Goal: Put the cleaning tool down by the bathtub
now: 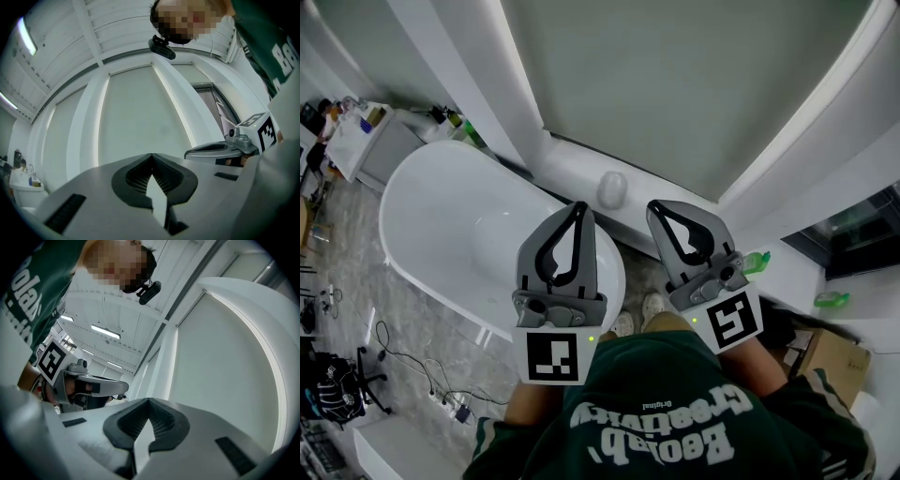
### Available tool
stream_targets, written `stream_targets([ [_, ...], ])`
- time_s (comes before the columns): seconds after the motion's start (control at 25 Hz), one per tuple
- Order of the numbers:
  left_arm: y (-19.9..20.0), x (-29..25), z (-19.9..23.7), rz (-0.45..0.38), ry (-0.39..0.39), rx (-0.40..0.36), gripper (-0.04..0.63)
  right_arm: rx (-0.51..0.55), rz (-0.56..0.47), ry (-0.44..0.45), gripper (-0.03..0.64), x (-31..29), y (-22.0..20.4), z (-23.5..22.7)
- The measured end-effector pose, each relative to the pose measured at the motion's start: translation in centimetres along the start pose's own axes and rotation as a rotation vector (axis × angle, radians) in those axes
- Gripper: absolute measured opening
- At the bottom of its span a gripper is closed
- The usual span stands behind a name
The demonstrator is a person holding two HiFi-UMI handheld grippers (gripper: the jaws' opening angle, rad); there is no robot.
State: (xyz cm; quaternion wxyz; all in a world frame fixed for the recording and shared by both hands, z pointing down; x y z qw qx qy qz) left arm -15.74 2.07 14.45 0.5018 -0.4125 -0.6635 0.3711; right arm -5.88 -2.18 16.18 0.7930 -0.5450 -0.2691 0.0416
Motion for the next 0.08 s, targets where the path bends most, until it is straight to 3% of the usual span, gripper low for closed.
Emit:
stream_targets([
  [0.08, 0.36, 0.46, -0.04, -0.001, -0.007, -0.001, 0.009, 0.008, 0.005, -0.002, 0.015, 0.19, 0.34, 0.39],
])
Point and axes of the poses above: the fingertips, and each gripper's own axes: x backward along the fingers, z to its left, y out of its top, the point moved 3 cm from there along x, backward along the fingers, and after that the axes turned 11 degrees about -z, right-handed, at the moved point
